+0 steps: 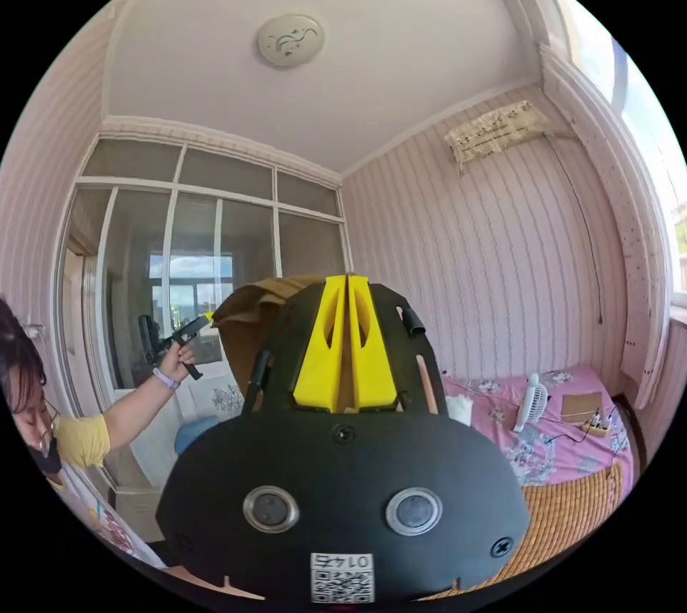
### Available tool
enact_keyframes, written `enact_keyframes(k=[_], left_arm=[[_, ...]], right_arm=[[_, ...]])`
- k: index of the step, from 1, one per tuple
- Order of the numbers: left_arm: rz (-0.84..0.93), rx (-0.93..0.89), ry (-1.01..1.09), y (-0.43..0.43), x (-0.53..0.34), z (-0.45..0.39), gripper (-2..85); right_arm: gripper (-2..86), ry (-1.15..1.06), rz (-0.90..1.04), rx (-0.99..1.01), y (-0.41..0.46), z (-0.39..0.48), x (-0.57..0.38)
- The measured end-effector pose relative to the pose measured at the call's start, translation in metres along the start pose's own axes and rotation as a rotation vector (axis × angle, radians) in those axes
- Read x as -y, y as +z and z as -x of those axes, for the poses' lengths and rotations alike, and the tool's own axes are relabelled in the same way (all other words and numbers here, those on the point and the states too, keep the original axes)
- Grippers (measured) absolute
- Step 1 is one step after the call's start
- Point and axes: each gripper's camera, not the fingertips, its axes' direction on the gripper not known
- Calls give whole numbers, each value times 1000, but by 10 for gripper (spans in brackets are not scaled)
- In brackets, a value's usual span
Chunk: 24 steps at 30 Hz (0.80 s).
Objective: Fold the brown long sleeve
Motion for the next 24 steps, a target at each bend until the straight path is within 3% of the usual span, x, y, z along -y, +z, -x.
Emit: enact_keyframes(k=[3, 9, 11, 14, 17, 24], left_arm=[[156, -12, 37, 19, -64, -5, -10], [599, -132, -122, 40, -290, 4, -10], [787, -160, -190, 46, -381, 2, -10], [910, -175, -297, 43, -454, -4, -10], [1007, -204, -357, 42, -492, -17, -10], [1167, -228, -287, 52, -506, -62, -10]], right_arm=[[0, 20, 101, 15, -15, -10, -68], [0, 232, 571, -30, -40, -56, -308], [0, 360, 784, -100, -52, -77, -412], [0, 589, 901, -102, -83, -102, -512], [0, 785, 925, -119, -124, -115, -571], [2, 810, 1030, -230, -182, -98, -606]])
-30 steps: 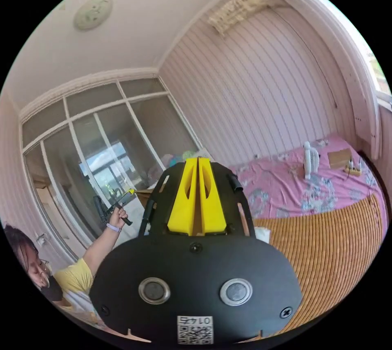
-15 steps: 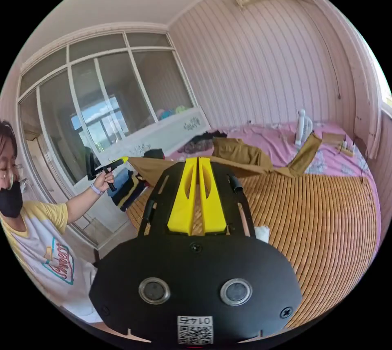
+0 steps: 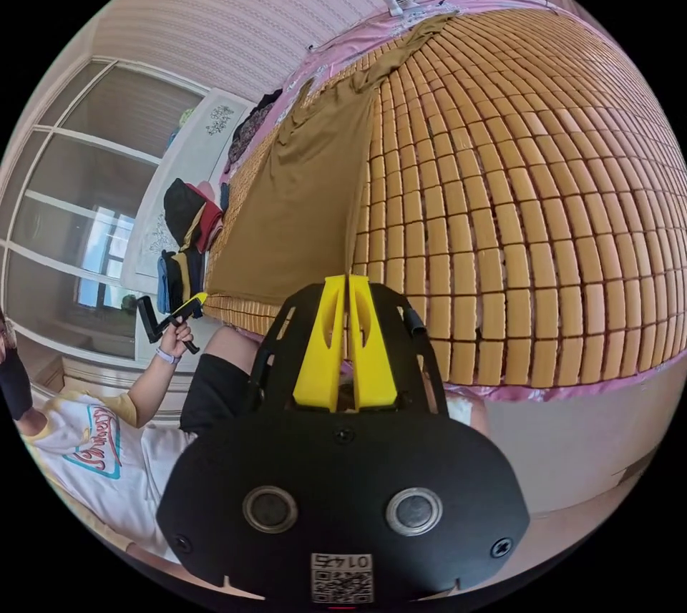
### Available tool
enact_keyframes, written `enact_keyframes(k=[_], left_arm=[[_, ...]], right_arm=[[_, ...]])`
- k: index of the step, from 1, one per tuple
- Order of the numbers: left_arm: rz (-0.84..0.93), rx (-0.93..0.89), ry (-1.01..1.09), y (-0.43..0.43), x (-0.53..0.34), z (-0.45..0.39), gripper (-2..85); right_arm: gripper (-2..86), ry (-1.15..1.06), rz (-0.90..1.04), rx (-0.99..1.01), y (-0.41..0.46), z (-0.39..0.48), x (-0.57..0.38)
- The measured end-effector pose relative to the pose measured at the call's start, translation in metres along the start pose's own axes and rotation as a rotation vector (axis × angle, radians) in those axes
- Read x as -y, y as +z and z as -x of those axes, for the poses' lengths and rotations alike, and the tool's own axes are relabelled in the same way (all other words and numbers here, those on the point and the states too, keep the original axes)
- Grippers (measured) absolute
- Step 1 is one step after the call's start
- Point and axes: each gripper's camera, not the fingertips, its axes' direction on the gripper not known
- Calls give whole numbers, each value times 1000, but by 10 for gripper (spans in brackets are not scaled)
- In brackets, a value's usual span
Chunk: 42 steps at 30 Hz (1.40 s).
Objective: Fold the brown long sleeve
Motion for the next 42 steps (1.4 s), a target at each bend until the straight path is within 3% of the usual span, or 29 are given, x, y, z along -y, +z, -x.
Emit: enact_keyframes(k=[6, 14, 16, 18, 20, 31, 36, 42], left_arm=[[119, 119, 87, 11, 18, -40, -8], [75, 163, -59, 30, 81, -47, 65], [104, 160, -93, 43, 97, -51, 70], [167, 155, -105, 60, 107, -56, 59], [201, 198, -47, 68, 112, -70, 10], [317, 176, 78, 35, 70, -143, -10], [273, 197, 116, 20, 49, -170, -10], [183, 297, 83, -2, 20, -192, -9]], right_arm=[[18, 9, 16, -130, -8, -2, -29], [106, -57, 42, -337, 24, 30, -23], [94, -43, 85, -373, 37, 31, -19], [28, -68, 65, -408, 37, 37, -21], [10, -85, 125, -386, 41, 38, -24], [1, -111, 144, -360, -2, 50, -83], [1, -92, 205, -369, 4, 55, -111], [-1, -51, 122, -461, -3, 68, -139]])
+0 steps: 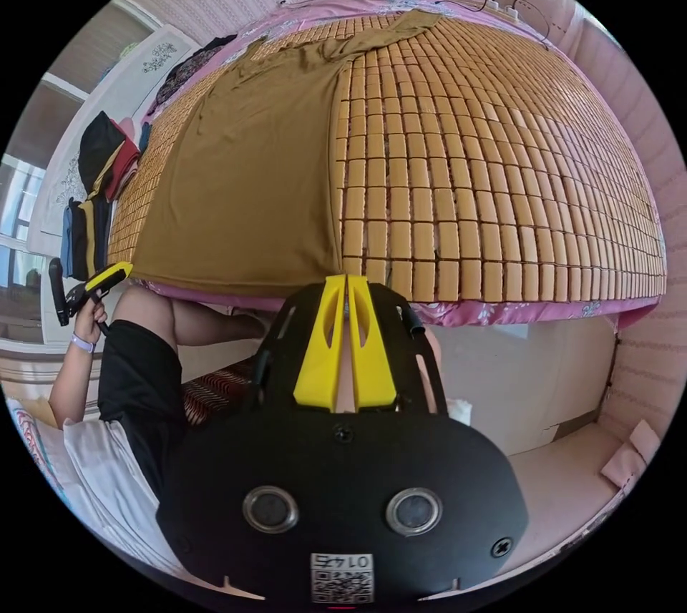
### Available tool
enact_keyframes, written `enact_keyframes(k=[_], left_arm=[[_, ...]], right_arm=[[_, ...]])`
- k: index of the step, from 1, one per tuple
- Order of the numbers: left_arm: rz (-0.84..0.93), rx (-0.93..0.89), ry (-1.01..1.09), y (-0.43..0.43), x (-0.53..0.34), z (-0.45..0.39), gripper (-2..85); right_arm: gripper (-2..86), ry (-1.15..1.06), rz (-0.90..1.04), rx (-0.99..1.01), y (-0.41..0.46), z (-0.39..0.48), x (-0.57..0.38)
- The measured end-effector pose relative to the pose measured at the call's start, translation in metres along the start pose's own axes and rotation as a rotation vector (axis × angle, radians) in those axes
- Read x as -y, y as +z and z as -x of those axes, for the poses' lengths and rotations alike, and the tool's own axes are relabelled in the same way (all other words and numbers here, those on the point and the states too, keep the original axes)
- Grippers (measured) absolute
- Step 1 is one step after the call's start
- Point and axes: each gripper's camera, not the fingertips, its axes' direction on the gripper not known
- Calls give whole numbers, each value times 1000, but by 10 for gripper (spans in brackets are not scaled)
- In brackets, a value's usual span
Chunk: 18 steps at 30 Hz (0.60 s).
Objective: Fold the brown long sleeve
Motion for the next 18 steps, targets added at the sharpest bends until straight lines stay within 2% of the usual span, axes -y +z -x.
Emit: enact_keyframes(k=[2, 7, 10, 13, 16, 18], left_arm=[[-25, 48, -48, -10, -13, -4, -8], [-87, 36, -132, -27, -40, -6, -9], [-177, 61, -77, -46, -62, -25, -9], [-299, 153, -3, -67, -91, -54, -9], [-435, 291, -38, -88, -124, -73, -9], [-491, 320, -50, -97, -141, -78, -9]], right_arm=[[-1, 1, -9, -49, -2, 9, -11], [-3, -12, -51, -99, -10, 28, -31], [-5, -44, -85, -134, -15, 42, -47], [-8, -86, -143, -201, -23, 61, -67], [-9, -121, -221, -297, -31, 84, -91], [-9, -131, -282, -353, -37, 96, -108]])
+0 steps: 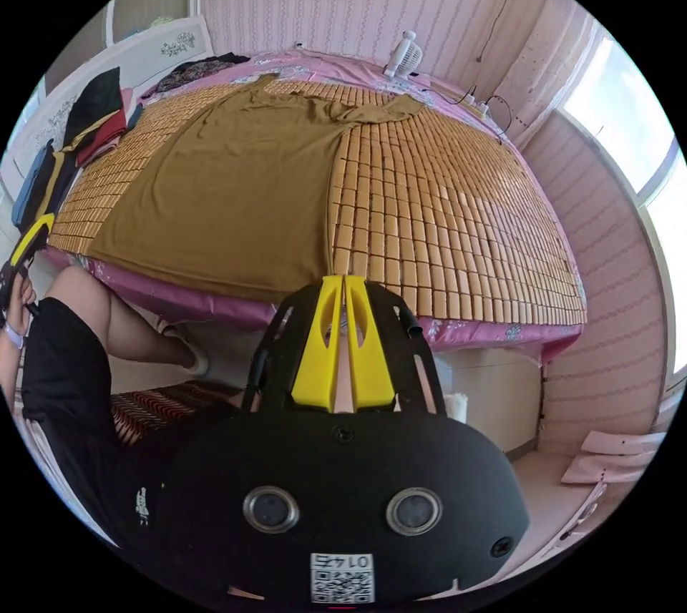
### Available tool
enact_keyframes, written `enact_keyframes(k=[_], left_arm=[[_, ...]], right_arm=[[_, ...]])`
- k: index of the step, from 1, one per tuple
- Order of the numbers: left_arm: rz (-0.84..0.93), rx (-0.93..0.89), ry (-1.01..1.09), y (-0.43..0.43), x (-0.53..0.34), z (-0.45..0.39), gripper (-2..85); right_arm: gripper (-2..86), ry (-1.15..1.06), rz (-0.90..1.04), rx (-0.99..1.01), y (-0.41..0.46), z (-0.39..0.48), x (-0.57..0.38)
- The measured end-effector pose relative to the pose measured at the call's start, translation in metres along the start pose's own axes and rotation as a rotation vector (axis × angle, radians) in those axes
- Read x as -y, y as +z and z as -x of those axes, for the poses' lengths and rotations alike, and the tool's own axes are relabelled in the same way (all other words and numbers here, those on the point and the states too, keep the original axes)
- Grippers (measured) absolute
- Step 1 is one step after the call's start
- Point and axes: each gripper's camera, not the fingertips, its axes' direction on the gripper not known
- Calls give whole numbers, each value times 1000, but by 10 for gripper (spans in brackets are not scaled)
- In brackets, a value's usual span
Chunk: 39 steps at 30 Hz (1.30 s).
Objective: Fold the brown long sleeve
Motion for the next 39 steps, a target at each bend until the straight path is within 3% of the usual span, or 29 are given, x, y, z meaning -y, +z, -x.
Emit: enact_keyframes(k=[4, 11, 21, 27, 32, 36, 39], left_arm=[[-40, -21, 3, -20, -14, 6, -8], [-29, -101, 19, -28, -9, 22, -10], [47, -275, -12, 24, 47, 24, -3], [98, -391, 40, 110, 127, 16, 18], [166, -500, 19, 192, 205, 10, 44], [240, -569, 25, 223, 256, 4, 48], [292, -611, 53, 234, 298, -1, 50]], right_arm=[[-10, 49, -128, -105, -31, 9, -31], [-10, 102, -234, -89, -62, 4, -66], [-3, 53, -195, -61, -55, -6, -51], [33, 99, -339, 67, -21, -67, 16], [49, 194, -305, 149, 59, -122, 143], [45, 286, -323, 239, 80, -145, 188], [61, 335, -232, 276, 79, -157, 204]])
